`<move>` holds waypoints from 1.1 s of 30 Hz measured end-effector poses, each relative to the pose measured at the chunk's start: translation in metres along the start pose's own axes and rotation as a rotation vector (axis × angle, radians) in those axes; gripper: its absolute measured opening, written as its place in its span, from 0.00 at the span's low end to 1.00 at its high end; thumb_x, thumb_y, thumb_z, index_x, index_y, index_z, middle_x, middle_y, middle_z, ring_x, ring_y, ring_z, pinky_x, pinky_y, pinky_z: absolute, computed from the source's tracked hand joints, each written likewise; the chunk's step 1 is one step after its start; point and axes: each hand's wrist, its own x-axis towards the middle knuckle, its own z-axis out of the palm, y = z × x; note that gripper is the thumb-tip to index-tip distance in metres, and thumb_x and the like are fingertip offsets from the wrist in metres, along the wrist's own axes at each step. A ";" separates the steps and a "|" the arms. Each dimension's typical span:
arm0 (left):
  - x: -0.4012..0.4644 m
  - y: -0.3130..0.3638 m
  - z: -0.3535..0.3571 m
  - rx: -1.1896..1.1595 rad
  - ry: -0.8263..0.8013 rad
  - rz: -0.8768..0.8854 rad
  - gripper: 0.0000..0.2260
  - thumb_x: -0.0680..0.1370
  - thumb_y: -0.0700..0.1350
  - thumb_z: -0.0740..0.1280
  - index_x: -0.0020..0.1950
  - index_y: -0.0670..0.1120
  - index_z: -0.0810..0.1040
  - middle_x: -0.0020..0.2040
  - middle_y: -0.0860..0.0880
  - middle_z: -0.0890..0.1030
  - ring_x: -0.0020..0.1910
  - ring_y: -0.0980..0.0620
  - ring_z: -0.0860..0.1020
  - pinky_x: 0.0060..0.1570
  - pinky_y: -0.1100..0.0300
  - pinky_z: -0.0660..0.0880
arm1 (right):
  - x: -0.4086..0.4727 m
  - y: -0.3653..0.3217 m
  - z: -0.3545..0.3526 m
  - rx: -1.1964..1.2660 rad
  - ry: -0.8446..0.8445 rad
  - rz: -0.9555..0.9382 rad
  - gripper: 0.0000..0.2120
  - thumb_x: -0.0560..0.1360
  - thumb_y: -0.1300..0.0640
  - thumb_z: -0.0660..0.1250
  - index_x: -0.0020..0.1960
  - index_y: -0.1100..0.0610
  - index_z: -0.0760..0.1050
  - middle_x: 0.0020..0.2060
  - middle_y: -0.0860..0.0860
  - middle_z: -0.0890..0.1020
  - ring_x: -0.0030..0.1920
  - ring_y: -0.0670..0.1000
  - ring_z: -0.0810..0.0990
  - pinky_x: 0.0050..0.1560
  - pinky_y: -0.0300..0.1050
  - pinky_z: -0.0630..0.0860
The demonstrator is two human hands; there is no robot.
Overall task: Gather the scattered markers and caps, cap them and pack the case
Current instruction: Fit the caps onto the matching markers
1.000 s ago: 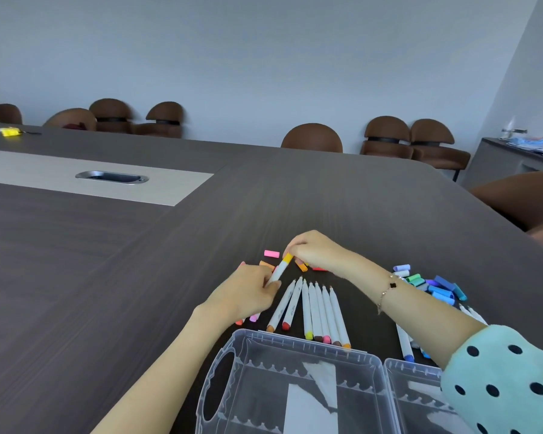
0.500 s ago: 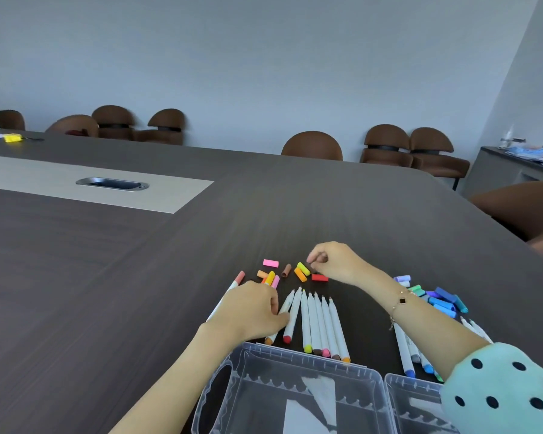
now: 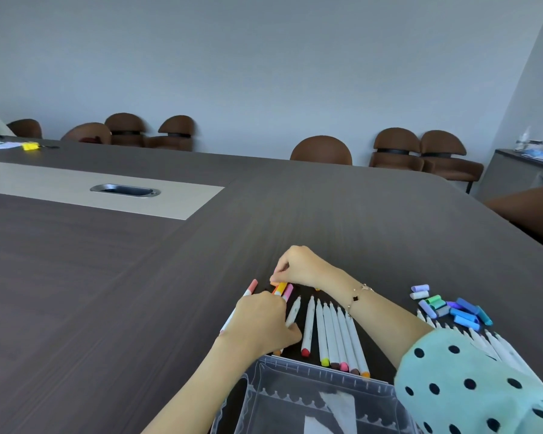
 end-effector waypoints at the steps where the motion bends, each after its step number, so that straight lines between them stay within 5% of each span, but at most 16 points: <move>1: 0.000 0.000 0.001 -0.006 -0.006 -0.007 0.16 0.75 0.53 0.61 0.30 0.48 0.66 0.26 0.52 0.67 0.25 0.57 0.65 0.40 0.65 0.70 | 0.004 -0.003 0.001 -0.059 -0.010 0.014 0.07 0.70 0.55 0.72 0.42 0.58 0.85 0.42 0.49 0.85 0.44 0.50 0.82 0.49 0.50 0.80; 6: 0.002 -0.001 0.001 0.004 0.020 -0.005 0.15 0.76 0.51 0.59 0.31 0.48 0.66 0.27 0.52 0.68 0.24 0.56 0.65 0.29 0.67 0.65 | 0.010 -0.008 0.008 -0.279 0.024 0.033 0.07 0.73 0.58 0.67 0.43 0.61 0.82 0.44 0.54 0.85 0.45 0.55 0.81 0.48 0.51 0.80; 10: 0.004 -0.004 0.004 -0.033 0.075 -0.029 0.12 0.76 0.51 0.57 0.37 0.46 0.70 0.29 0.52 0.70 0.25 0.56 0.66 0.30 0.65 0.65 | -0.003 0.009 -0.004 -0.090 0.132 0.023 0.05 0.78 0.57 0.61 0.48 0.58 0.73 0.38 0.53 0.81 0.42 0.54 0.80 0.43 0.49 0.77; 14: 0.004 -0.004 0.006 -0.125 0.120 -0.039 0.10 0.77 0.51 0.56 0.39 0.47 0.68 0.29 0.53 0.70 0.25 0.55 0.67 0.45 0.63 0.72 | -0.029 0.021 -0.026 0.155 0.069 0.078 0.08 0.79 0.56 0.60 0.52 0.57 0.77 0.39 0.47 0.80 0.40 0.43 0.80 0.40 0.36 0.72; 18: 0.003 -0.001 0.004 -0.193 0.104 -0.041 0.10 0.78 0.51 0.57 0.41 0.47 0.69 0.29 0.54 0.70 0.27 0.54 0.70 0.56 0.61 0.70 | -0.048 0.036 -0.033 0.345 -0.023 0.172 0.10 0.80 0.54 0.59 0.54 0.55 0.78 0.41 0.47 0.77 0.44 0.44 0.75 0.47 0.39 0.70; 24: -0.002 0.002 -0.003 -0.180 0.042 0.015 0.11 0.79 0.51 0.57 0.40 0.48 0.67 0.29 0.53 0.68 0.25 0.56 0.66 0.35 0.69 0.65 | -0.057 0.043 -0.031 0.528 -0.080 0.181 0.07 0.80 0.57 0.60 0.52 0.59 0.75 0.34 0.50 0.74 0.31 0.45 0.66 0.32 0.36 0.65; 28: -0.003 0.004 -0.006 -0.198 0.030 0.030 0.11 0.80 0.51 0.57 0.38 0.49 0.64 0.28 0.54 0.67 0.25 0.55 0.66 0.50 0.65 0.66 | -0.056 0.042 -0.030 0.514 -0.085 0.204 0.10 0.81 0.59 0.57 0.55 0.62 0.75 0.33 0.51 0.74 0.30 0.45 0.65 0.30 0.36 0.63; 33: -0.003 0.005 -0.006 -0.198 0.026 0.037 0.10 0.80 0.52 0.57 0.42 0.48 0.65 0.30 0.54 0.68 0.26 0.56 0.67 0.43 0.65 0.72 | -0.058 0.042 -0.028 0.473 -0.091 0.201 0.09 0.81 0.58 0.57 0.54 0.60 0.75 0.34 0.50 0.73 0.31 0.44 0.66 0.30 0.33 0.63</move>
